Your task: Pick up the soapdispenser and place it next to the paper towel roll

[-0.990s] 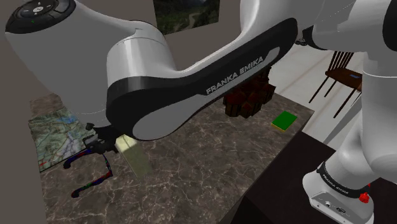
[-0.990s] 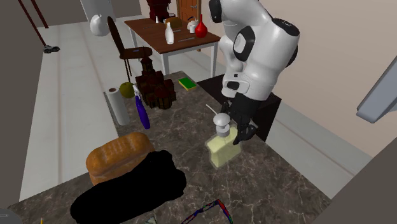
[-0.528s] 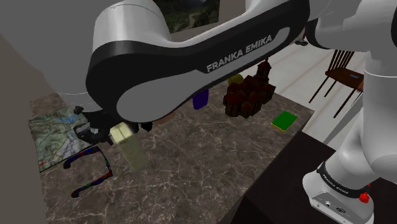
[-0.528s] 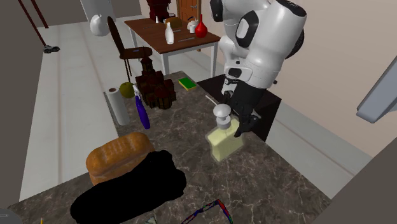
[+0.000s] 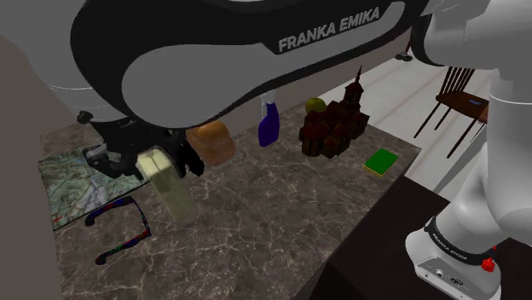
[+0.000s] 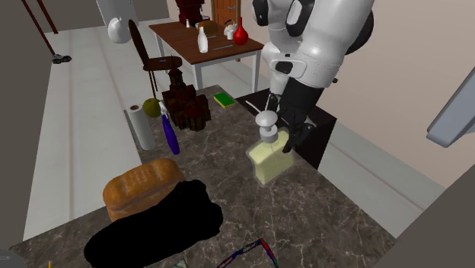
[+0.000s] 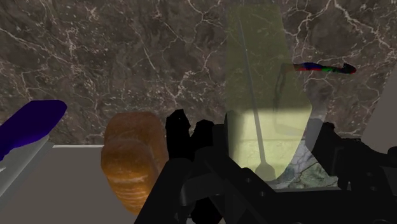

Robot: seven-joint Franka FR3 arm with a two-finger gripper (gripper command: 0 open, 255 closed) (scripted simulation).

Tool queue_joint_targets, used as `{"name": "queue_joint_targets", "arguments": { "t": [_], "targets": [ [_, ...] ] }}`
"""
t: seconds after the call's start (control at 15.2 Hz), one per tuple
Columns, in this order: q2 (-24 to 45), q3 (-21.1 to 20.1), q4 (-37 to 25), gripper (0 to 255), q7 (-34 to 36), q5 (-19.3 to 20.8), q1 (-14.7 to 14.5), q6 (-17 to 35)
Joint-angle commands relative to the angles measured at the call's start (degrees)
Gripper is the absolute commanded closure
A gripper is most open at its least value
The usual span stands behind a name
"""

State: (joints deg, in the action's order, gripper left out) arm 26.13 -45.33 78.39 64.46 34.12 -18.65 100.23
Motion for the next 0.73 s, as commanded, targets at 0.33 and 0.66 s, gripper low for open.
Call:
{"name": "queue_joint_targets", "arguments": {
  "t": [0.33, 0.66],
  "targets": [
    [0.4, 0.0, -6.3, 255, -1.7, -0.1, -1.7, -5.4],
    [1.5, 0.2, -12.0, 255, -3.0, 0.5, -3.8, -9.7]
  ]
}}
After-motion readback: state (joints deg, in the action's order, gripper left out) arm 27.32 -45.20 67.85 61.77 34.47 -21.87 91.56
